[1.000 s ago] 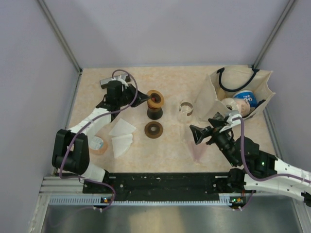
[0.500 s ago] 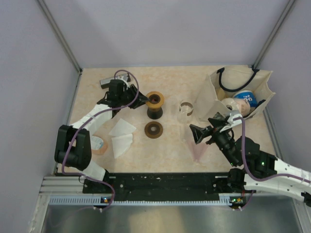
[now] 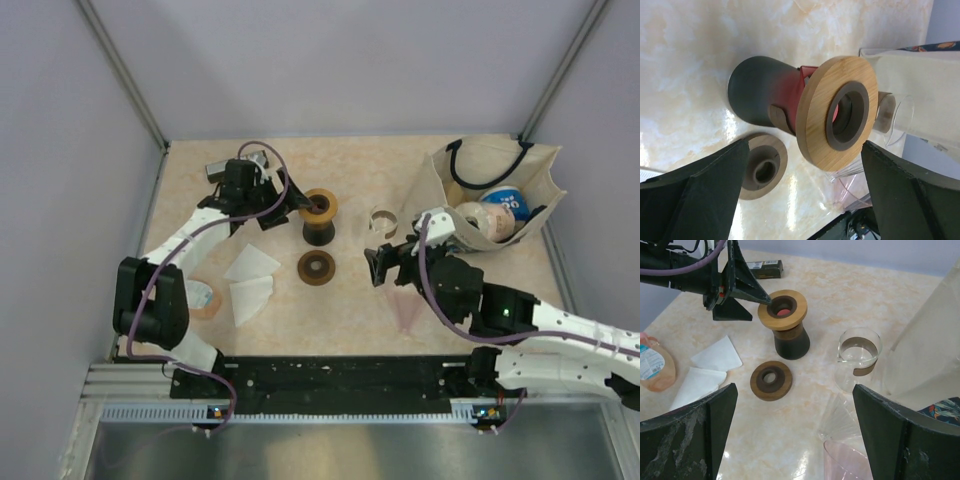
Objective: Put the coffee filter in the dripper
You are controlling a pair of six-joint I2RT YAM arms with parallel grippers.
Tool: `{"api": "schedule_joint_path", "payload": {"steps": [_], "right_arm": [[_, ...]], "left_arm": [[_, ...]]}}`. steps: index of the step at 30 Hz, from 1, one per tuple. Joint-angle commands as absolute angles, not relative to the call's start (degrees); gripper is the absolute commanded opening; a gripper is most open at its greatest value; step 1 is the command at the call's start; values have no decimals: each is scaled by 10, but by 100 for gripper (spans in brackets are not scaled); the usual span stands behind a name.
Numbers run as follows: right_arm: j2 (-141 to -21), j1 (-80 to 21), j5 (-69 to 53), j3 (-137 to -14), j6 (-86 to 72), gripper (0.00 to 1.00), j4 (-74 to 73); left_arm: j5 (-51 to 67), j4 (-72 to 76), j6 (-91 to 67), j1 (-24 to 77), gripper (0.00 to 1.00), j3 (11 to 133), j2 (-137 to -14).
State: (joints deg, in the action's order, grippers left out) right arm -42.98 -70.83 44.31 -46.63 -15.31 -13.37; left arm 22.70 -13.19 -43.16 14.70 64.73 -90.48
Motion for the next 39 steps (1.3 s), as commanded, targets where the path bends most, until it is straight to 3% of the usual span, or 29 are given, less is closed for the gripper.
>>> {"api": "schedule_joint_path", "payload": {"steps": [1,15,20,31,39], "right_arm": [[-493,-714,428,-549,-200,99,-197],[-568,-598,245,-569,-305,99,-357],[-537,-530,136,-520,-223,99,-368],[-626,-408,4,-531,-101,98,-279],[-712,-382,-20,-541,-42,97,-248]], "left_arm": [[209,-188,-389,145,99,679,-842],[19,-334,-391,145,99,462,-485],[24,-358,-396,145,99,408,-405],[74,-337,-409,145,99,352,-377],[72,-346,-413,145,99,352,-374]]}}
